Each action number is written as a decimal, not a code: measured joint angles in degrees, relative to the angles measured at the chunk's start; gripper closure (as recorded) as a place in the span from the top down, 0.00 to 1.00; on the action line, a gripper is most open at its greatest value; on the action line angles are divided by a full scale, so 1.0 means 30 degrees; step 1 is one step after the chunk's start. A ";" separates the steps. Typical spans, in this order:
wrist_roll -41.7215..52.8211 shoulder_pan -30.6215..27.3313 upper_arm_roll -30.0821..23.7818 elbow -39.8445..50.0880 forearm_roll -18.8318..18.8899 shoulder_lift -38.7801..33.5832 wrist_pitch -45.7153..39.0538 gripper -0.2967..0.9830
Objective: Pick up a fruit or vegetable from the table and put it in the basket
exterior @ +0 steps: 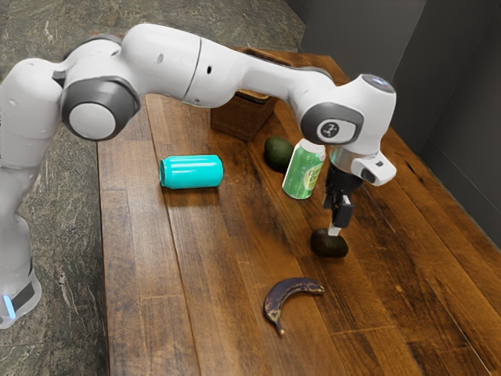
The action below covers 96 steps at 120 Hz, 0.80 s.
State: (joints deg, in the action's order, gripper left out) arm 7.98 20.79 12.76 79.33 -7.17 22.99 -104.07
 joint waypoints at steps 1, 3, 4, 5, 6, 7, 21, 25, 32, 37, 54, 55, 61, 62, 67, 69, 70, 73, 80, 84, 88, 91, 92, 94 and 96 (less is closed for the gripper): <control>0.0002 0.0007 -0.0005 -0.0056 -0.0003 0.0079 -0.0012 0.77; 0.0005 0.0018 -0.0013 -0.0145 -0.0008 0.0237 -0.0043 0.77; 0.0006 0.0023 -0.0016 -0.0180 -0.0010 0.0312 -0.0064 0.77; 0.0008 0.0027 -0.0019 -0.0214 -0.0012 0.0381 -0.0086 0.77; 0.0009 0.0030 -0.0021 -0.0243 -0.0014 0.0440 -0.0107 0.77; 0.0011 0.0033 -0.0023 -0.0269 -0.0016 0.0498 -0.0130 0.77; 0.0026 0.0012 -0.0030 -0.0403 -0.0030 0.0996 -0.0377 0.77; 0.0029 -0.0042 -0.0018 -0.0410 -0.0027 0.1077 -0.0426 0.77; 0.0035 -0.0098 -0.0009 -0.0417 -0.0021 0.1160 -0.0494 0.77; 0.0039 -0.0119 -0.0006 -0.0446 -0.0019 0.1298 -0.0537 0.77; 0.0048 -0.0120 -0.0005 -0.0741 -0.0031 0.1939 -0.0792 0.77; 0.0049 -0.0126 -0.0005 -0.0746 -0.0032 0.1967 -0.0807 0.77; 0.0051 -0.0230 -0.0006 -0.0751 -0.0057 0.2153 -0.0892 0.77; 0.0051 -0.0256 -0.0006 -0.0750 -0.0065 0.2188 -0.0907 0.77; 0.0052 -0.0345 -0.0005 -0.0746 -0.0118 0.2354 -0.0985 0.77; 0.0052 -0.0368 -0.0004 -0.0749 -0.0142 0.2418 -0.1020 0.77; 0.0053 -0.0377 -0.0004 -0.0752 -0.0152 0.2446 -0.1037 0.77; 0.0053 -0.0393 -0.0004 -0.0755 -0.0189 0.2510 -0.1083 0.76; 0.0053 -0.0395 -0.0005 -0.0746 -0.0264 0.2594 -0.1204 0.71; 0.0051 -0.0380 -0.0005 -0.0744 -0.0290 0.2614 -0.1264 0.65; 0.0049 -0.0369 -0.0005 -0.0739 -0.0307 0.2624 -0.1356 0.60; 0.0046 -0.0368 -0.0005 -0.0726 -0.0314 0.2629 -0.1438 0.57; 0.0045 -0.0368 -0.0006 -0.0720 -0.0315 0.2630 -0.1465 0.56; 0.0043 -0.0374 -0.0006 -0.0710 -0.0314 0.2632 -0.1518 0.55; 0.0039 -0.0380 -0.0006 -0.0703 -0.0315 0.2633 -0.1567 0.54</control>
State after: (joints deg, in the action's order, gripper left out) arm 8.10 19.65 12.74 77.22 -8.12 30.89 -108.77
